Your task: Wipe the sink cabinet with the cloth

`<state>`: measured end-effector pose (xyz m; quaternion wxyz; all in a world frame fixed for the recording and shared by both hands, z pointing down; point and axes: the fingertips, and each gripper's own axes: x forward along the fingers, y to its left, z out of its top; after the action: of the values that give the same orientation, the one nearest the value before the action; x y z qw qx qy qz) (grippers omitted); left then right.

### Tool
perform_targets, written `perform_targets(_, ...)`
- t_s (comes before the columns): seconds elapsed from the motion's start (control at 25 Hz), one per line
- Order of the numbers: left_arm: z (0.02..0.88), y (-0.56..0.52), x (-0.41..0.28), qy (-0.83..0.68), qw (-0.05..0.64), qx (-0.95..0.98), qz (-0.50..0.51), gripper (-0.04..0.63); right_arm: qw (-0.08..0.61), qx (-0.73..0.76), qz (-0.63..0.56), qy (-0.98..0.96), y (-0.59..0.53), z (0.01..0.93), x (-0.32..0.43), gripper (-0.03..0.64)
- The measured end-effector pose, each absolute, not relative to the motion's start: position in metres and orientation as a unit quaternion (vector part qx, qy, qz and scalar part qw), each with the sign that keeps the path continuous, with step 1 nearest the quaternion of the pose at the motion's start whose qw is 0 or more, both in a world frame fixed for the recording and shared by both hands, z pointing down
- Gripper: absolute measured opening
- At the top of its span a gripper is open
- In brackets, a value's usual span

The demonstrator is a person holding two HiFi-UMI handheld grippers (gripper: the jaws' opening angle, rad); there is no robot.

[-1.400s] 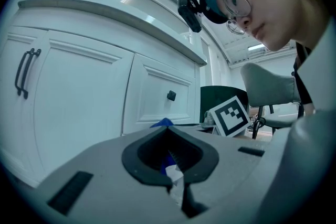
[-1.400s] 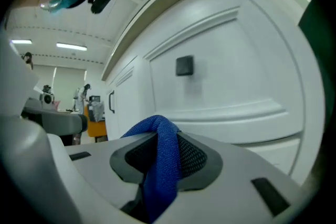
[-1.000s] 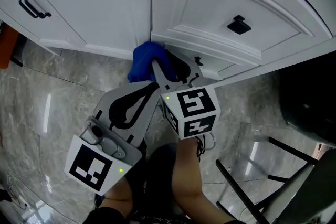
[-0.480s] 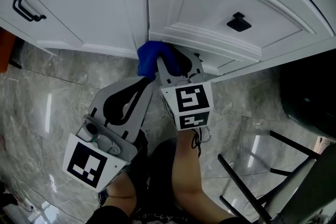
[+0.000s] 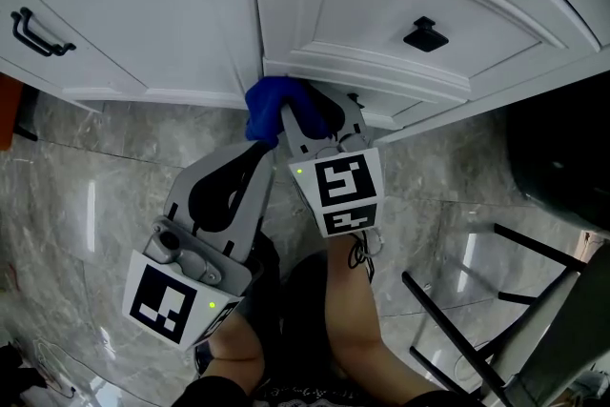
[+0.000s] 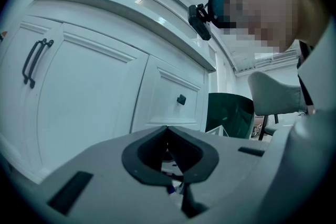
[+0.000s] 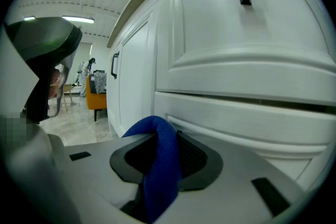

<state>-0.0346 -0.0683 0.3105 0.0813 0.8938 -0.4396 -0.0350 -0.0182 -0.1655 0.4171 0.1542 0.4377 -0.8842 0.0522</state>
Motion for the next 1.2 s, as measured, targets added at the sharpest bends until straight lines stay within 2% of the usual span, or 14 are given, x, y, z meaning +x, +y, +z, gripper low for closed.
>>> perform_targets(0.48, 0.311, -0.067, -0.043, -0.444, 0.083, 0.891, -0.037, 0.005, 0.124, 0.446, 0.061, -0.884, -0.165, 0.412, -0.01, 0.12)
perform_targets(1.0, 0.309, -0.063, -0.047, -0.434, 0.094, 0.894, -0.06, 0.005, 0.049, 0.498, 0.097, -0.86, -0.164, 0.421, 0.056, 0.097)
perform_targets(1.2, 0.309, -0.062, -0.045, -0.43, 0.093, 0.896, -0.058, 0.005, 0.048, 0.5, 0.092, -0.86, -0.164, 0.42, 0.056, 0.092)
